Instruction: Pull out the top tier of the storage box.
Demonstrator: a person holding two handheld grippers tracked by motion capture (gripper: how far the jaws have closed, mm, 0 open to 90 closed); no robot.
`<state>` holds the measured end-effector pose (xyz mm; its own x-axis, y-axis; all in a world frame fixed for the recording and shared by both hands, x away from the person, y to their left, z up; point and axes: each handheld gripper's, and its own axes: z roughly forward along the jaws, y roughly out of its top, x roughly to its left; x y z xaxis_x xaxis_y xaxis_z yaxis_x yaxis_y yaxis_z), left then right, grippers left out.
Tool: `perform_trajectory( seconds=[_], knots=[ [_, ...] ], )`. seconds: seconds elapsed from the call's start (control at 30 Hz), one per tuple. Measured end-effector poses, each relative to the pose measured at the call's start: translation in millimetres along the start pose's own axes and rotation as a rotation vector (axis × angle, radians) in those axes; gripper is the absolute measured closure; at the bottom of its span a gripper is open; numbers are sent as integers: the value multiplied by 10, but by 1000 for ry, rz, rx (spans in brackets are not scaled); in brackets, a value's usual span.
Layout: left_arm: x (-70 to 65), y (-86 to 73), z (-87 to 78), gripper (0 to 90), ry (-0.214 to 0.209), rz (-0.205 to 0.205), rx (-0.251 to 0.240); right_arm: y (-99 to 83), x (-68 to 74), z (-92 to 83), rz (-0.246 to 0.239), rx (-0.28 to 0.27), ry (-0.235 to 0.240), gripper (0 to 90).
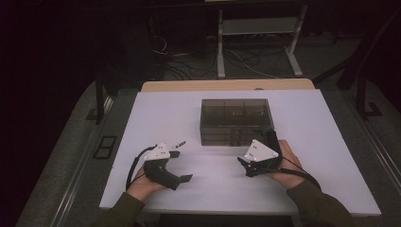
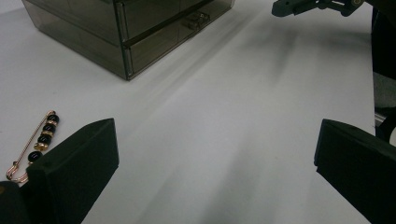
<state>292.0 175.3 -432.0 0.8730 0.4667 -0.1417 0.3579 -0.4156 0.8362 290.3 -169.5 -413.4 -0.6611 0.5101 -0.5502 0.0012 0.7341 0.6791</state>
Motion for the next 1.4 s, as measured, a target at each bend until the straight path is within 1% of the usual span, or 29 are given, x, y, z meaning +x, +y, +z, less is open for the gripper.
perform_trajectory(
  seconds=[0.1,0.13,0.3,0.33,0.5,0.53,0.57,0.77,0.9,1.1,1.13,1.17,1.2,1.23,1.3,1.37,1.4],
  knots=[
    [2,0,-1,0,0,0,0,4,12,2,-3,1,-4,5],
    [2,0,-1,0,-1,0,0,5,17,5,-13,1,-6,5],
    [1,1,0,0,-1,0,0,6,24,7,-27,9,-12,5],
    [0,1,0,0,-1,-1,-1,9,26,7,-36,12,-21,5],
    [-1,1,0,0,-1,-1,-1,17,42,4,-49,14,-39,5],
    [-2,1,1,0,-1,-1,-1,18,42,5,-58,13,-39,5],
    [-2,1,1,0,-1,-1,-1,18,40,8,-79,19,-51,5],
    [-1,2,-2,0,0,-1,-1,32,78,19,-100,23,-60,5],
    [-2,3,-2,0,0,-1,0,41,103,29,-132,30,-76,5],
    [0,4,-3,0,1,4,-1,50,131,37,-158,37,-100,5],
    [0,5,-3,0,1,4,0,51,137,41,-181,46,-110,5],
    [0,5,-3,0,1,5,1,51,137,41,-181,46,-110,5],
    [-1,5,-3,0,1,5,1,53,145,45,-209,50,-128,5],
    [-1,5,-2,0,1,6,2,53,145,45,-209,50,-128,5],
    [-2,5,-3,0,1,5,1,59,159,56,-234,57,-142,6],
    [-1,5,-4,0,1,5,1,62,163,58,-239,59,-148,5],
    [0,5,-5,0,1,5,1,65,159,66,-271,59,-159,6]
  ],
)
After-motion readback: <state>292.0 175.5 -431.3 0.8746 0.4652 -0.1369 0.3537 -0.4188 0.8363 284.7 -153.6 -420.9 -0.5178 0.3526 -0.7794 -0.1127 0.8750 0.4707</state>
